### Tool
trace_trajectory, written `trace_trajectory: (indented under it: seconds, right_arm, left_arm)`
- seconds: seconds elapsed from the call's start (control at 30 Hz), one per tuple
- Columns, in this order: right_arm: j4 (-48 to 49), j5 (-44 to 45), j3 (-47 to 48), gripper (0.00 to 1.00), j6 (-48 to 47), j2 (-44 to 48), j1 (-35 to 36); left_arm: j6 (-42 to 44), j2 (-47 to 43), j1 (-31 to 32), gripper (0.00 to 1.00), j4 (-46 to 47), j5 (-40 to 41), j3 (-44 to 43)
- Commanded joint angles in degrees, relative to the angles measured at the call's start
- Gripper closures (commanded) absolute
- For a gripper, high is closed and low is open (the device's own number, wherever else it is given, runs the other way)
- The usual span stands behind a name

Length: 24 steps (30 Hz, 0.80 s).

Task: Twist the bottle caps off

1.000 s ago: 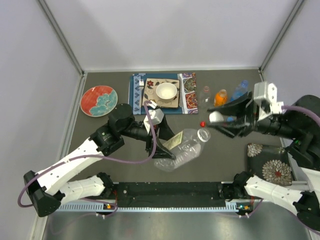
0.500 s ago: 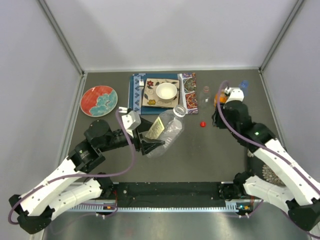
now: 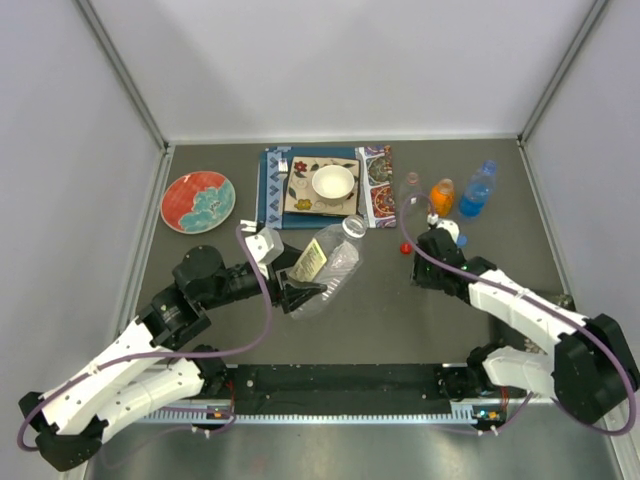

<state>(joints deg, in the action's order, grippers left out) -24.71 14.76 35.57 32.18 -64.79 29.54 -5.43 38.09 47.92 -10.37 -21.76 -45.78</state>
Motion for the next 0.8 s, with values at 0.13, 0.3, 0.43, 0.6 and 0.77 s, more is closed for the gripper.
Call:
trace_trajectory:
  seconds: [0.13, 0.3, 0.43, 0.6, 0.77]
  right_arm:
    - [6.5, 0.2, 0.0, 1.0, 1.4, -5.2, -0.5]
    - [7.2, -0.4, -1.0, 0.83, 1.0, -6.7, -0.5]
    - [7.7, -1.1, -1.8, 0.78, 1.2, -7.3, -0.5]
    - [7.7, -1.6, -2.0, 0.73, 1.3, -7.4, -0.5]
    - [7.3, -2.6, -1.6, 0.6, 1.5, -8.9, -0.5]
  left_arm:
    - [-0.5, -0.6, -0.3, 1.0, 4.2, 0.0, 1.0]
    - [-0.9, -0.6, -0.2, 0.99, 4.8, 0.1, 2.0]
    - [-1.2, -0.5, -0.2, 0.99, 5.2, 0.1, 2.3]
    - [-1.2, 0.0, -0.2, 0.99, 5.4, -0.7, 2.4]
    - [-1.5, 0.0, -0.3, 0.98, 5.3, -1.4, 2.8]
